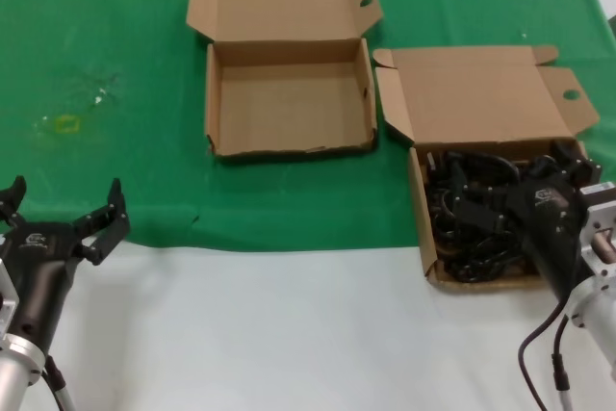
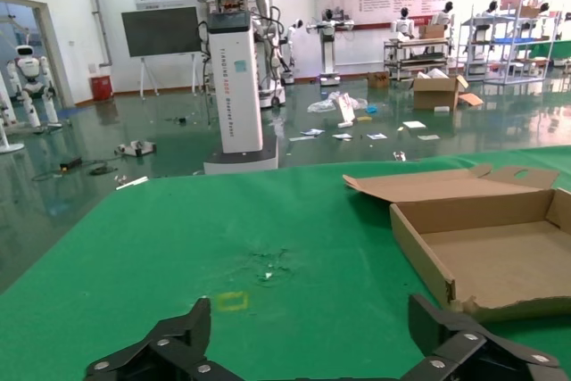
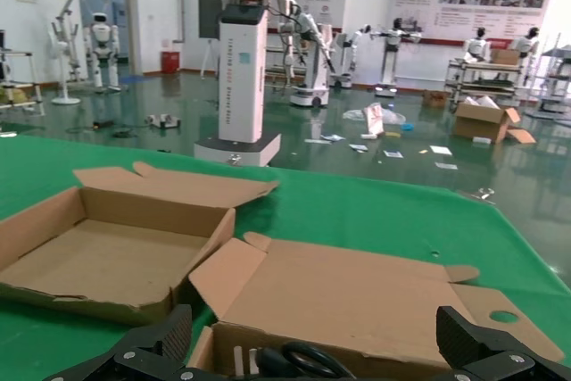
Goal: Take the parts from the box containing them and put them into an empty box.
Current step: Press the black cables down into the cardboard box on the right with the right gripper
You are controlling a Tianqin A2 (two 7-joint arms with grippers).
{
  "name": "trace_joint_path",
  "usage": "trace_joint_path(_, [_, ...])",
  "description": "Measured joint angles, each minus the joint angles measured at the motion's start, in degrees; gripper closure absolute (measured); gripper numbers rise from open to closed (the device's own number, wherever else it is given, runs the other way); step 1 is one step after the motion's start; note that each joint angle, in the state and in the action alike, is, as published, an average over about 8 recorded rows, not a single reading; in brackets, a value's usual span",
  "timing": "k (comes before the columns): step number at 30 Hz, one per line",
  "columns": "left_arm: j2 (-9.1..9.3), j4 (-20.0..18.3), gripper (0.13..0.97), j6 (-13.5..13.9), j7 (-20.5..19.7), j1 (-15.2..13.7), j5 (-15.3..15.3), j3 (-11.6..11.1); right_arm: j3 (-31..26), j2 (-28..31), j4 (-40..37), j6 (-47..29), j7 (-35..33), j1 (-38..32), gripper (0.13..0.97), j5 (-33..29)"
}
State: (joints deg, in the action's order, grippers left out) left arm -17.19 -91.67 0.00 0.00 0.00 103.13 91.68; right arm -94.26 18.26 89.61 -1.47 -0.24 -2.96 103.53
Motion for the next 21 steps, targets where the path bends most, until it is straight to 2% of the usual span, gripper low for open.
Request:
trace_joint_path(5, [0.00,0.0,0.316,0.0,0.0,0.0,0.0,0.0,-0.6,1.8,-0.1,-0.6,0.8,-0.6,0.129,0.5])
trace_joint_path(8, [0.00,0.0,0.390,0.0,0.0,0.0,0.0,0.0,-1.8,3.9,-0.2,-0.7,1.9,-1.2,0.129,1.1])
trace_joint_path(15, [0.00,0.0,0.541,0.0,0.0,0.0,0.0,0.0,-6.8,11.9,-0.3,-1.0,6.0,-3.3,0.129,3.2])
trace_joint_path(21, [0.00,0.0,0.703,0.0,0.0,0.0,0.0,0.0,-10.9,19.3,-0.8,-6.9,10.0,-6.9,0.129,3.2])
